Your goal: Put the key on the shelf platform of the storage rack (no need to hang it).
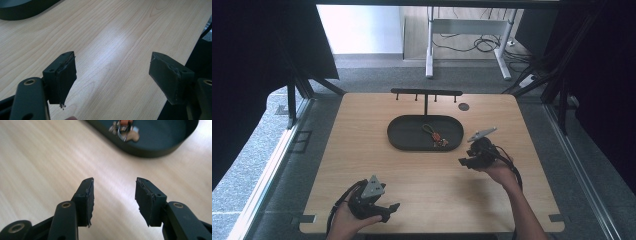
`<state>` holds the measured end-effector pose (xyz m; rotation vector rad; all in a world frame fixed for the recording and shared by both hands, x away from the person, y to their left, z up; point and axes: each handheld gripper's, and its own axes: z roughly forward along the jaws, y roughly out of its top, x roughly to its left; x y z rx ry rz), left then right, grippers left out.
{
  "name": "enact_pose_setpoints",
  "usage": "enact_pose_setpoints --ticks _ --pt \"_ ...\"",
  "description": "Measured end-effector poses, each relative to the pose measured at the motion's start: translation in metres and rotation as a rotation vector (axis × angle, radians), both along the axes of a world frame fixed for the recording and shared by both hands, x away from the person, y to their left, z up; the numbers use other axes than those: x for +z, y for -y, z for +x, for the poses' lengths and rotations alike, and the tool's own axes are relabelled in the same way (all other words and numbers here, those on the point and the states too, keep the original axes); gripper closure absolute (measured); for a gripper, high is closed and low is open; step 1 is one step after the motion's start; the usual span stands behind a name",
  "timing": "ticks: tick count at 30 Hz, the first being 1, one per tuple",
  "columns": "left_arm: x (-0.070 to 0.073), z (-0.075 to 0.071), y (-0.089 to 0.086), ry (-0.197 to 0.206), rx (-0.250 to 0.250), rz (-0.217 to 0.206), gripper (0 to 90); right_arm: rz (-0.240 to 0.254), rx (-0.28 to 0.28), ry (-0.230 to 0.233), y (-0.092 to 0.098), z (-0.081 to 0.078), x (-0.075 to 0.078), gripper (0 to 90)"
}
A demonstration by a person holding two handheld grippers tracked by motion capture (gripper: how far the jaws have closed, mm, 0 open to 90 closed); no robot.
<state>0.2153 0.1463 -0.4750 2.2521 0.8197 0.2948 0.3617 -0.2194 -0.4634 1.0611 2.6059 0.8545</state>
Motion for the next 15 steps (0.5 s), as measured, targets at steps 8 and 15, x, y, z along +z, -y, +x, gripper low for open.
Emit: enact_pose_setpoints --ticks 8,15 --pt "-0.001 0.0 0.001 -0.003 -0.002 0.006 22.4 0.045 -0.042 -0.002 0.029 -0.029 -0.023 49.0" --pt "-0.002 0.0 0.004 -0.004 -0.002 0.012 22.4 0.039 -0.064 -0.027 0.043 -0.044 -0.043 48.1"
